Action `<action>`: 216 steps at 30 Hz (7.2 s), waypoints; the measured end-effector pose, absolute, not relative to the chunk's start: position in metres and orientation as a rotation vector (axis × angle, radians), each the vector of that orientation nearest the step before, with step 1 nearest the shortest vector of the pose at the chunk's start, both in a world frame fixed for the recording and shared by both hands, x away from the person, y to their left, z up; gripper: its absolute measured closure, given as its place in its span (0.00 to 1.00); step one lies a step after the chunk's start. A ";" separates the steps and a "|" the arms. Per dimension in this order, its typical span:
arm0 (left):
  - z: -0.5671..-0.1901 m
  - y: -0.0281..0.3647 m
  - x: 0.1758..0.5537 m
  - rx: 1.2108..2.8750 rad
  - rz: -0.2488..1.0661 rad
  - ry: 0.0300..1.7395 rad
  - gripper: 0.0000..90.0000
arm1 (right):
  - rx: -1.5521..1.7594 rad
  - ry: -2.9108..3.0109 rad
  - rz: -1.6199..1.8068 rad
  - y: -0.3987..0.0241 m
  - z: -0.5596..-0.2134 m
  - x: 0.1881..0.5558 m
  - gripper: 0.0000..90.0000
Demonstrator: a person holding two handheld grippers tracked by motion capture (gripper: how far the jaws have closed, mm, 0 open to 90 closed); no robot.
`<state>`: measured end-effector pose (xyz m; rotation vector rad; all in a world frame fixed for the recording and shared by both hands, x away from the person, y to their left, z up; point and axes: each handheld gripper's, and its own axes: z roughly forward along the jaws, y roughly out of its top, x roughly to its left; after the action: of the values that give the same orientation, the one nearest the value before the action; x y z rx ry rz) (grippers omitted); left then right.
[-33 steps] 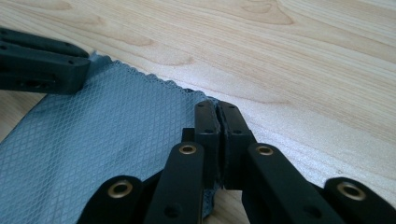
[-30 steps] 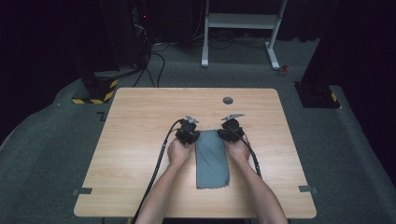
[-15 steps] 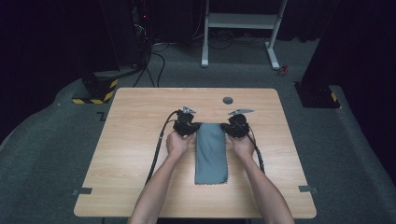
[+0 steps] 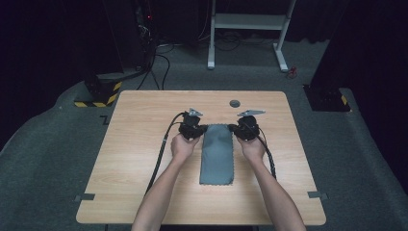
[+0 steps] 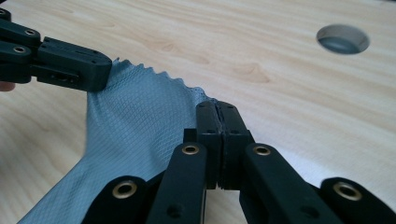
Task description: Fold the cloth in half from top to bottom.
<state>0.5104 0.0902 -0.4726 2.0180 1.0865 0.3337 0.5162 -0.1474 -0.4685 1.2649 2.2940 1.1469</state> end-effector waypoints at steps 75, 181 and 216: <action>-0.501 0.103 0.408 2.065 0.228 0.896 0.99 | 1.116 2.488 1.260 -0.167 -0.508 0.417 0.99; -0.505 0.112 0.400 2.144 0.377 0.960 0.58 | 1.030 2.432 1.143 -0.162 -0.514 0.397 0.83; -0.512 0.099 0.459 2.138 0.350 1.023 0.99 | 1.065 2.408 0.989 -0.136 -0.507 0.457 0.97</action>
<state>0.4588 0.0989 -0.5125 2.1377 1.0231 0.3502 0.4569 -0.1360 -0.5065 1.0649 2.4077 0.9887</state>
